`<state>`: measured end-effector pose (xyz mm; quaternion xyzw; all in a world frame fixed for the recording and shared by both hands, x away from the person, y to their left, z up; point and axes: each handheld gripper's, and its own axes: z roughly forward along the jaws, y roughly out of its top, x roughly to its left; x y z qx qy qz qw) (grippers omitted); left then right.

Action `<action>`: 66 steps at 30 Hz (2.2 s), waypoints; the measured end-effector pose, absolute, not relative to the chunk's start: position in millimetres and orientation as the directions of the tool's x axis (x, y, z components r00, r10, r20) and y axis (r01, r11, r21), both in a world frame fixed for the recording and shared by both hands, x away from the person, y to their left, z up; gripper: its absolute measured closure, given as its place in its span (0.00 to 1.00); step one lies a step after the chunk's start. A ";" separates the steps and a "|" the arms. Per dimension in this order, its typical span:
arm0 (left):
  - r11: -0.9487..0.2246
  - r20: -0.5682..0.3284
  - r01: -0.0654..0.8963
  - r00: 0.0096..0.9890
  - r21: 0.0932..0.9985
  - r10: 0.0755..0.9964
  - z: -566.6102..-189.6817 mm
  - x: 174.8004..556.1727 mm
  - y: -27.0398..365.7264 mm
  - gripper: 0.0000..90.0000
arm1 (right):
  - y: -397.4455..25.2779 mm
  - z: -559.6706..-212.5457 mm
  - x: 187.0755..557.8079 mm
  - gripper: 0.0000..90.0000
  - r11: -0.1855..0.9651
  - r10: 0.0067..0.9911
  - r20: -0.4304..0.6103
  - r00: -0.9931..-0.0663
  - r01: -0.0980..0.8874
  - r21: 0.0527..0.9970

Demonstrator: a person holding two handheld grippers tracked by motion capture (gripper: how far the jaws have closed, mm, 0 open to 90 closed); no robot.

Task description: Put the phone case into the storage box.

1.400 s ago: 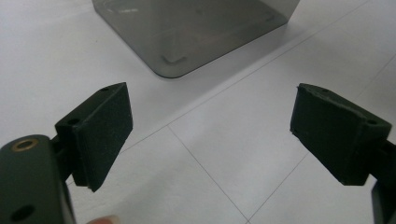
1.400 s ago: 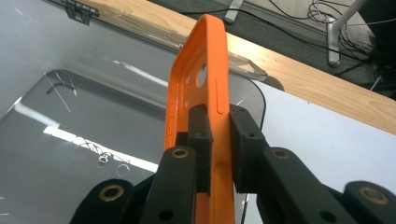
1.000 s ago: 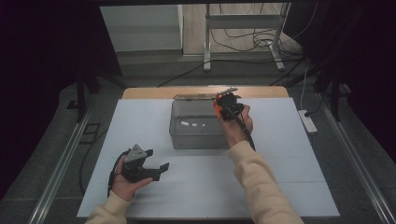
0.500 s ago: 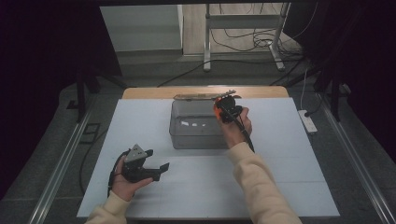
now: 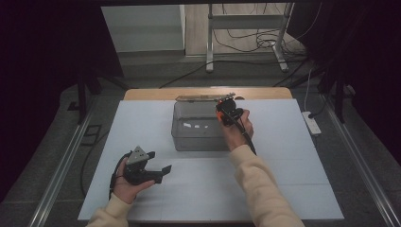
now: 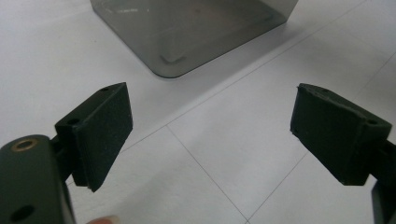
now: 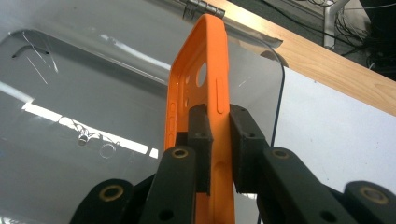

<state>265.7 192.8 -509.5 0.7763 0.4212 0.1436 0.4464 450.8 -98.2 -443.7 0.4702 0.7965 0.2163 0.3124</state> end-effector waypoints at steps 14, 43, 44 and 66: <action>-0.249 -0.152 0.526 0.605 0.813 0.781 -509.9 266.1 192.3 0.15 | -98.4 -451.5 454.1 0.89 0.468 0.883 -0.294 -0.367 0.630 0.620; -0.250 -0.150 0.525 0.605 0.813 0.782 -509.7 265.8 192.9 0.15 | -95.9 -462.0 455.3 0.88 0.490 0.872 -0.327 -0.365 0.642 0.590; -0.250 -0.150 0.525 0.605 0.813 0.782 -509.7 265.9 192.9 0.15 | -95.7 -462.1 455.0 0.88 0.497 0.868 -0.334 -0.368 0.641 0.586; -0.251 -0.151 0.525 0.607 0.813 0.780 -509.6 265.7 192.6 0.15 | -87.0 -455.6 442.6 0.72 0.547 0.836 -0.374 -0.402 0.563 0.620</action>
